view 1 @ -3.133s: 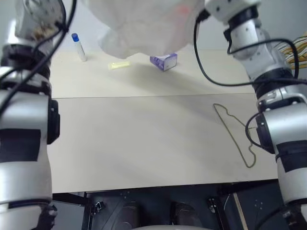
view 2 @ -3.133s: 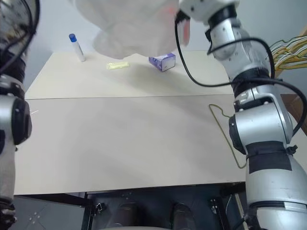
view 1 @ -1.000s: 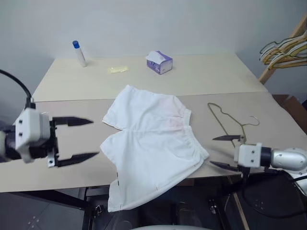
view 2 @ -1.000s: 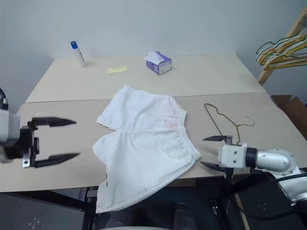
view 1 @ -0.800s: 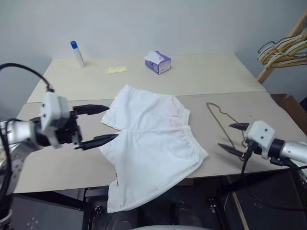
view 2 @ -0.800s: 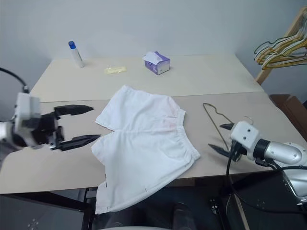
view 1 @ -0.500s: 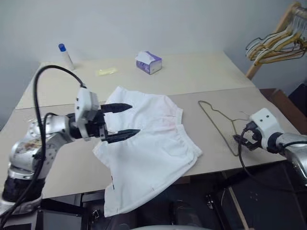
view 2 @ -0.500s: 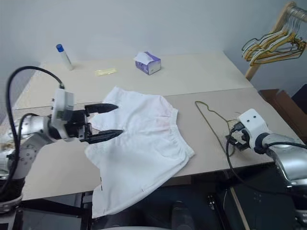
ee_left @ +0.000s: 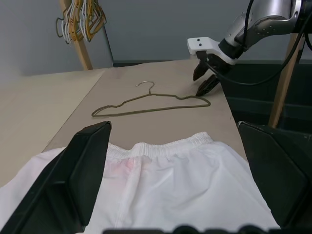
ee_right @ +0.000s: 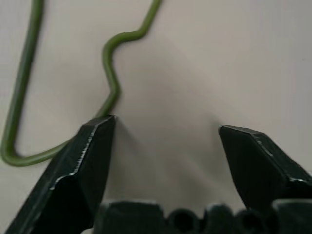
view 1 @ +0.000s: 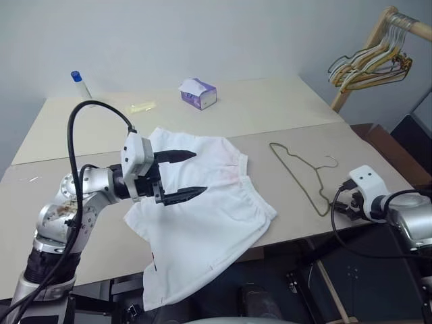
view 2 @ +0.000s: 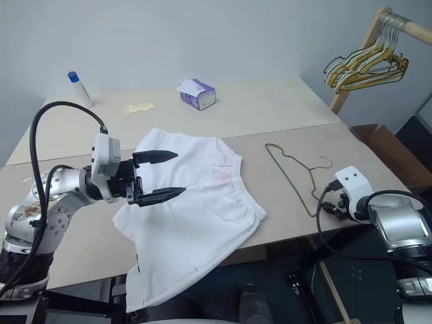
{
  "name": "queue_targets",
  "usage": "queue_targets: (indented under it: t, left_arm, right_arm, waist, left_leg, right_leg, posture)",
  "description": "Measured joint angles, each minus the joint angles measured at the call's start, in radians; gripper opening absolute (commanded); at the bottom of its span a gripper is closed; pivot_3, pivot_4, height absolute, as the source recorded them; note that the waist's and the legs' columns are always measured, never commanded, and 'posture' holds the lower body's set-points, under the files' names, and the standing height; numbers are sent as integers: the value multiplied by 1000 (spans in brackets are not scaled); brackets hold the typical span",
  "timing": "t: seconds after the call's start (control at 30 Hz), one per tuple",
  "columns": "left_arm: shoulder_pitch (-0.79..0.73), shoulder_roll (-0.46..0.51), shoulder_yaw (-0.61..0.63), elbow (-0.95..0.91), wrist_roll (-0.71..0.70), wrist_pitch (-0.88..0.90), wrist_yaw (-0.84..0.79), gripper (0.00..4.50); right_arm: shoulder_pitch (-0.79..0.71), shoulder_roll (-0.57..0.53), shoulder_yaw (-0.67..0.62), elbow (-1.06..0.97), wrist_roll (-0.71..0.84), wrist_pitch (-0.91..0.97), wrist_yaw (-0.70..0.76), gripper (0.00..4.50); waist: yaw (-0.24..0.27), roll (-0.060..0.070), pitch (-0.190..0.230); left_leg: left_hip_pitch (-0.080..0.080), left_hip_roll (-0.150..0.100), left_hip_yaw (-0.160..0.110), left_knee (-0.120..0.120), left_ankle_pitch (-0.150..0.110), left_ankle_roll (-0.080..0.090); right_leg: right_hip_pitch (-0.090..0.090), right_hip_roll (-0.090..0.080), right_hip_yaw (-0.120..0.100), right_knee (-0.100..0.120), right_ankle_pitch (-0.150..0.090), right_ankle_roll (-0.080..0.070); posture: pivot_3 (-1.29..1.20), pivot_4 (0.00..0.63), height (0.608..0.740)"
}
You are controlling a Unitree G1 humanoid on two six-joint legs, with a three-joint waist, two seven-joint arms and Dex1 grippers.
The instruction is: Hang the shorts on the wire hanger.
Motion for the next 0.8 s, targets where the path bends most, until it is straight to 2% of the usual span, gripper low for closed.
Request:
queue_targets:
  t: [0.37, 0.5, 0.67, 0.8]
  left_arm:
    - [10, 3, 19, -1, 7, -12, -2, 4500]
    - [10, 3, 19, -1, 15, -13, -3, 4500]
    - [11, 3, 19, -4, 20, -13, -3, 4500]
    - [10, 2, 19, -11, 20, -9, 2, 4500]
  right_arm:
    - [38, 9, -175, -232, 31, 129, -44, 4092]
    - [39, 54, -134, -226, 40, 151, -32, 4092]
    - [-7, 115, -51, -101, 9, 161, -46, 4092]
    - [-66, 122, -18, -43, -13, 180, -56, 2850]
  waist:
    - [5, 1, -1]
    - [4, 0, -1]
    - [3, 0, -1]
    - [4, 0, -1]
  left_leg:
    - [0, 1, 0, 0, 0, 0]
    - [0, 1, 0, 0, 0, 0]
    - [0, 0, 0, 0, 0, 0]
    - [0, 0, 0, 0, 0, 0]
  right_leg:
    - [-1, 0, 0, -1, 0, 0]
    - [0, 0, 0, 0, 0, 0]
    - [-1, 0, 0, 0, 0, 0]
    - [0, 0, 0, -1, 0, 0]
  posture:
    - [-44, 28, 740]
    - [-41, 31, 740]
    - [-26, 36, 740]
    - [-19, 38, 740]
